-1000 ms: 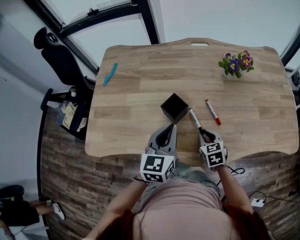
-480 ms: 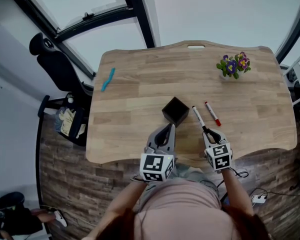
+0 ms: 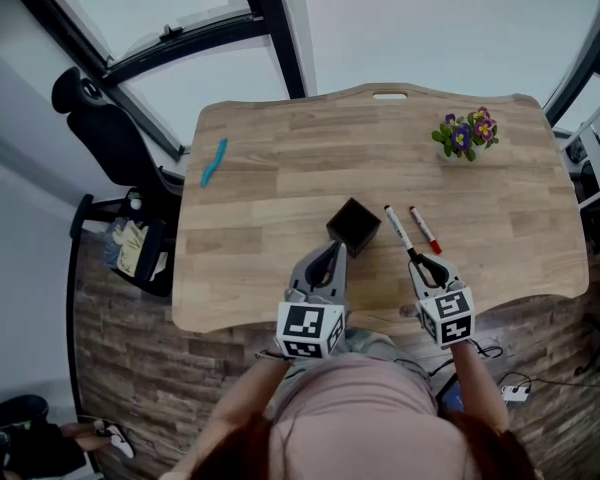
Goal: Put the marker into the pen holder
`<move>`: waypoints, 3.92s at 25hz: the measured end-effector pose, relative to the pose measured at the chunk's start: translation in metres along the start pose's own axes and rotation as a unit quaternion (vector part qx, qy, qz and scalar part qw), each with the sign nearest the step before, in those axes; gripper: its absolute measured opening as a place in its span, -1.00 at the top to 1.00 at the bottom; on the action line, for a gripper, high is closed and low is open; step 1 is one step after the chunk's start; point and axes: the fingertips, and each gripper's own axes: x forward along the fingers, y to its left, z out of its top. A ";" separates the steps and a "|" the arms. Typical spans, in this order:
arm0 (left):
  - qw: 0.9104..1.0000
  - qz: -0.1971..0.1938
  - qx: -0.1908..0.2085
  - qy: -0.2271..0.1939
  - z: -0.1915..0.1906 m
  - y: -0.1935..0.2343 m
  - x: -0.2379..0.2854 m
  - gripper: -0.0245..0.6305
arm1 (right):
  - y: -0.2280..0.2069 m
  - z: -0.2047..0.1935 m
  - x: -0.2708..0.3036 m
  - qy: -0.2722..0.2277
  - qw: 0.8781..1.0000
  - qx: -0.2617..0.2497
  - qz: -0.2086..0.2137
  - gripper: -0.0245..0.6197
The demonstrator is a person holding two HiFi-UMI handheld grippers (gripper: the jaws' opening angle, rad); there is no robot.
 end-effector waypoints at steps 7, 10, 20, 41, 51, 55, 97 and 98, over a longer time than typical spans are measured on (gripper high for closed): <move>1.000 -0.006 0.002 0.000 0.005 0.007 0.002 0.92 | 0.007 0.021 -0.014 -0.009 1.000 -0.009 0.014 0.73; 1.000 -0.010 0.003 -0.002 0.008 0.008 0.003 0.92 | 0.012 0.027 -0.017 -0.010 1.000 -0.017 0.024 0.73; 1.000 -0.017 0.008 -0.001 0.009 0.017 0.004 0.92 | 0.028 0.036 -0.016 0.013 0.997 -0.049 0.062 0.73; 1.000 -0.005 0.001 -0.008 0.009 0.031 0.002 0.92 | 0.047 0.044 0.009 0.076 0.988 -0.053 0.125 0.72; 1.000 0.015 -0.006 -0.012 0.010 0.044 -0.003 0.92 | 0.054 0.053 0.026 0.079 0.985 -0.056 0.140 0.72; 1.000 0.023 -0.010 -0.015 0.010 0.050 -0.004 0.92 | 0.056 0.058 0.035 0.077 0.985 -0.058 0.143 0.72; 1.000 0.004 -0.015 0.002 0.005 0.063 0.001 0.92 | 0.070 0.055 0.088 0.089 0.986 -0.026 0.136 0.69; 1.000 0.002 -0.014 0.002 0.005 0.062 0.001 0.92 | 0.071 0.054 0.088 0.089 0.986 -0.025 0.135 0.68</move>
